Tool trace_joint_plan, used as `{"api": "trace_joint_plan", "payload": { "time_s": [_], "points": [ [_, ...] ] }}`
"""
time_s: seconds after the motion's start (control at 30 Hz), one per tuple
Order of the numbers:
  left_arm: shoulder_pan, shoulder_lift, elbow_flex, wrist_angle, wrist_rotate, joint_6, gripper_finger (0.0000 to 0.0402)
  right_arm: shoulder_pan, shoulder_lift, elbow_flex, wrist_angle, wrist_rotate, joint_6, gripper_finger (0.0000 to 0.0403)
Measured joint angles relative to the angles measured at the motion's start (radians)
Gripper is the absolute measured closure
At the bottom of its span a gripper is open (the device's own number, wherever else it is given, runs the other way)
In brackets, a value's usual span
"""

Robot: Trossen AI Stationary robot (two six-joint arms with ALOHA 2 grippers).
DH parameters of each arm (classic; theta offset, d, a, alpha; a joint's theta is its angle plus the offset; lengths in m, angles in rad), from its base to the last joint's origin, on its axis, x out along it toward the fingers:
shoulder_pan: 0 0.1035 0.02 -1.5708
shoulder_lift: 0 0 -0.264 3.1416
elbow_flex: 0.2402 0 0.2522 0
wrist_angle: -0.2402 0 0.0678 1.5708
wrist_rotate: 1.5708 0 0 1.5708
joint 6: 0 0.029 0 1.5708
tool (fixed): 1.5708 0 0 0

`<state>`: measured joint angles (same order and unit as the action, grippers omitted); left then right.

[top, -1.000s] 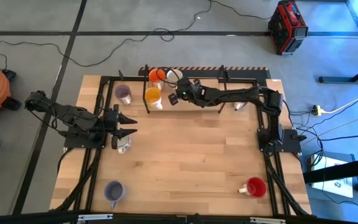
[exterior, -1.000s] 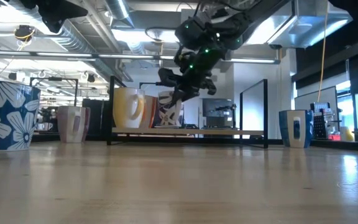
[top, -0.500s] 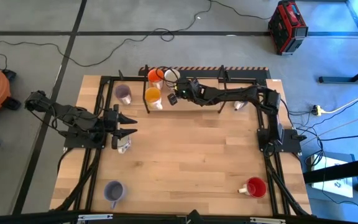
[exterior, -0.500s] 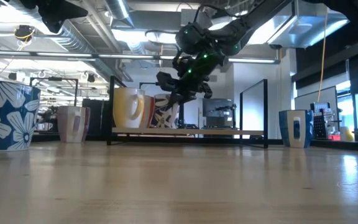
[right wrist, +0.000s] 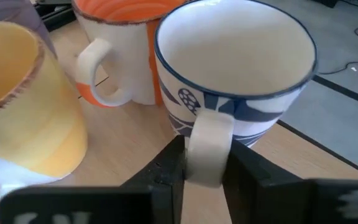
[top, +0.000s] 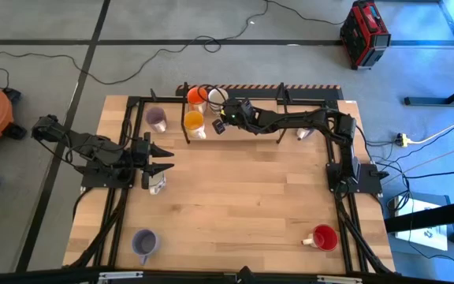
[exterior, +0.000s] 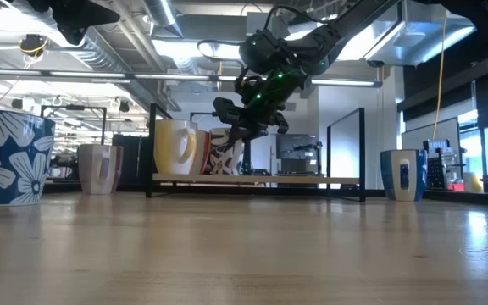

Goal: Place coffee mugs
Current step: Put the right white mug on the shelf, then put the red mug on the shelf aligned with the white mug

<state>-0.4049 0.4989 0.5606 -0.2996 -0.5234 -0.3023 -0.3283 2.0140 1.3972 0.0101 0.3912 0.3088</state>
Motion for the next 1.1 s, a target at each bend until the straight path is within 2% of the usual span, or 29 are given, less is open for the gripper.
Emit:
{"api": "trace_joint_plan", "payload": {
  "time_s": [0.3, 0.57, 0.77, 1.1],
  "points": [
    [0.000, 0.000, 0.000, 0.000, 0.000, 0.000, 0.0230, 0.000, 0.000, 0.001, 0.008, -0.021, 0.002, 0.0306],
    [0.000, 0.000, 0.000, 0.000, 0.000, 0.000, 0.0230, 0.002, 0.000, 0.010, -0.001, -0.028, 0.000, 0.0229],
    [0.000, 0.000, 0.000, 0.000, 0.000, 0.000, 0.0230, 0.002, -0.036, 0.085, -0.114, -0.052, -0.005, 0.0197],
    [0.000, 0.000, 0.000, -0.004, 0.001, 0.000, 0.0230, 0.034, -0.048, 0.253, -0.385, -0.090, -0.002, 0.0198]
  ]
}}
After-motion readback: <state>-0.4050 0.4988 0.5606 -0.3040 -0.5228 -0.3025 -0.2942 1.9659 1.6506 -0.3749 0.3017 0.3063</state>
